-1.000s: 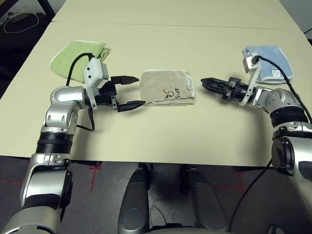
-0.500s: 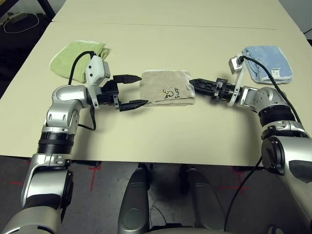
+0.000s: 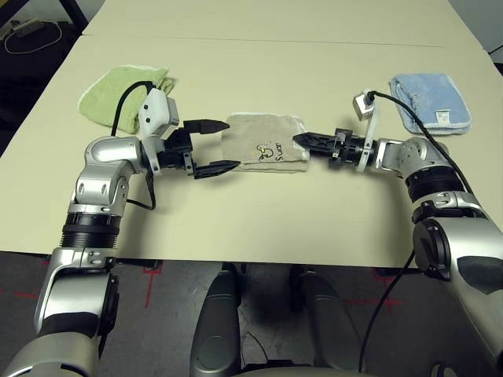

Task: Fold the towel and set it aside.

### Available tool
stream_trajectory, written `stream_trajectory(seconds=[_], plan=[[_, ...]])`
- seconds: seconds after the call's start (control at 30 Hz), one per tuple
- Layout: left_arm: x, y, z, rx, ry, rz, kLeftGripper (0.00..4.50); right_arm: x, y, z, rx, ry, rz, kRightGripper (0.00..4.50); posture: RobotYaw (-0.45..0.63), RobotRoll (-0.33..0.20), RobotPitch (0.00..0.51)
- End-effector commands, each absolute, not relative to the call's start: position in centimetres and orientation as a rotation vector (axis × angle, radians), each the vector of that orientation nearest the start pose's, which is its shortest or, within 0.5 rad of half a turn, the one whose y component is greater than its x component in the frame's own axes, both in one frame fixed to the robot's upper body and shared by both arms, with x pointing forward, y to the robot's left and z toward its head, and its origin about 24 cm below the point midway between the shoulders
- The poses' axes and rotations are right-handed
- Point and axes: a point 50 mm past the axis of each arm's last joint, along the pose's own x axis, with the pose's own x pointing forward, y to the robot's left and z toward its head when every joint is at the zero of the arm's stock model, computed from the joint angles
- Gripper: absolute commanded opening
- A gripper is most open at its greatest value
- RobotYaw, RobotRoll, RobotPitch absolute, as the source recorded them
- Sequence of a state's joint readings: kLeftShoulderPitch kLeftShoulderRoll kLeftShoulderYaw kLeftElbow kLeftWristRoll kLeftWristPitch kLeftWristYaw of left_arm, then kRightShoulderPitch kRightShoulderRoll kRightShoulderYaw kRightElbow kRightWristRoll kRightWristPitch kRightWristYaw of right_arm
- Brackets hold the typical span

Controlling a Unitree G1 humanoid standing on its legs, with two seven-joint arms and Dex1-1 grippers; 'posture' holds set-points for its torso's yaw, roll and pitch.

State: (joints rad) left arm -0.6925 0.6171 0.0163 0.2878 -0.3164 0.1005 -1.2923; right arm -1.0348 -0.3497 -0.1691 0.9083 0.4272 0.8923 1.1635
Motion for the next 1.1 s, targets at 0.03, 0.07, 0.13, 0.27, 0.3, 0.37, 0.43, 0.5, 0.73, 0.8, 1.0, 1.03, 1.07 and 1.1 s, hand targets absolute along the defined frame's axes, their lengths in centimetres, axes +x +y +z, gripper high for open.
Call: stream_trajectory(seconds=[0.03, 0.07, 0.13, 0.27, 0.3, 0.37, 0.43, 0.5, 0.73, 0.8, 1.0, 1.03, 1.07, 1.1], plan=[[32.1, 19.4, 19.7, 0.434, -0.116, -1.243, 4.50, 36.8, -15.9, 14.4, 0.667, 0.500, 1.070, 0.58, 0.09, 0.000, 0.246], [32.1, 19.4, 19.8, 0.435, -0.115, -1.244, 4.50, 36.8, -16.0, 14.5, 0.669, 0.493, 1.068, 0.20, 0.08, 0.000, 0.246], [32.1, 19.4, 19.8, 0.438, -0.109, -1.247, 4.50, 36.9, -16.5, 15.1, 0.676, 0.466, 1.058, 0.01, 0.08, 0.000, 0.248], [32.1, 19.4, 19.8, 0.440, -0.104, -1.253, 4.50, 36.9, -17.2, 15.7, 0.678, 0.434, 1.044, 0.01, 0.07, 0.000, 0.249], [32.2, 19.4, 19.8, 0.441, -0.104, -1.254, 4.50, 36.9, -17.4, 15.9, 0.679, 0.426, 1.042, 0.01, 0.07, 0.000, 0.249], [32.2, 19.4, 19.8, 0.441, -0.103, -1.256, 4.50, 37.0, -17.5, 16.2, 0.681, 0.405, 1.039, 0.01, 0.07, 0.000, 0.249], [32.2, 19.4, 19.8, 0.442, -0.102, -1.257, 4.50, 37.0, -17.6, 16.6, 0.684, 0.380, 1.035, 0.01, 0.07, 0.000, 0.246], [32.3, 19.3, 19.8, 0.443, -0.101, -1.259, 4.50, 37.3, -17.6, 17.3, 0.688, 0.329, 1.028, 0.01, 0.06, 0.000, 0.245], [32.3, 19.5, 19.6, 0.410, -0.101, -1.236, 4.50, 38.5, -19.0, 20.9, 0.725, 0.016, 0.966, 0.01, 0.04, 0.000, 0.249], [32.1, 19.7, 19.6, 0.388, -0.103, -1.222, 4.50, 38.8, -19.8, 21.6, 0.728, -0.073, 0.922, 0.01, 0.04, 0.000, 0.255], [31.7, 19.9, 19.1, 0.362, -0.091, -1.205, 4.50, 39.4, -21.6, 23.2, 0.730, -0.270, 0.768, 0.01, 0.03, 0.000, 0.274], [31.7, 19.8, 19.1, 0.359, -0.090, -1.205, 4.50, 39.5, -22.0, 23.4, 0.736, -0.299, 0.740, 0.01, 0.03, 0.000, 0.275], [31.6, 19.7, 19.0, 0.355, -0.090, -1.205, 4.50, 39.5, -22.4, 23.5, 0.738, -0.328, 0.708, 0.01, 0.03, 0.000, 0.278], [31.6, 19.7, 19.1, 0.351, -0.089, -1.205, 4.50, 39.6, -22.8, 23.6, 0.738, -0.355, 0.681, 0.01, 0.02, 0.000, 0.282]])
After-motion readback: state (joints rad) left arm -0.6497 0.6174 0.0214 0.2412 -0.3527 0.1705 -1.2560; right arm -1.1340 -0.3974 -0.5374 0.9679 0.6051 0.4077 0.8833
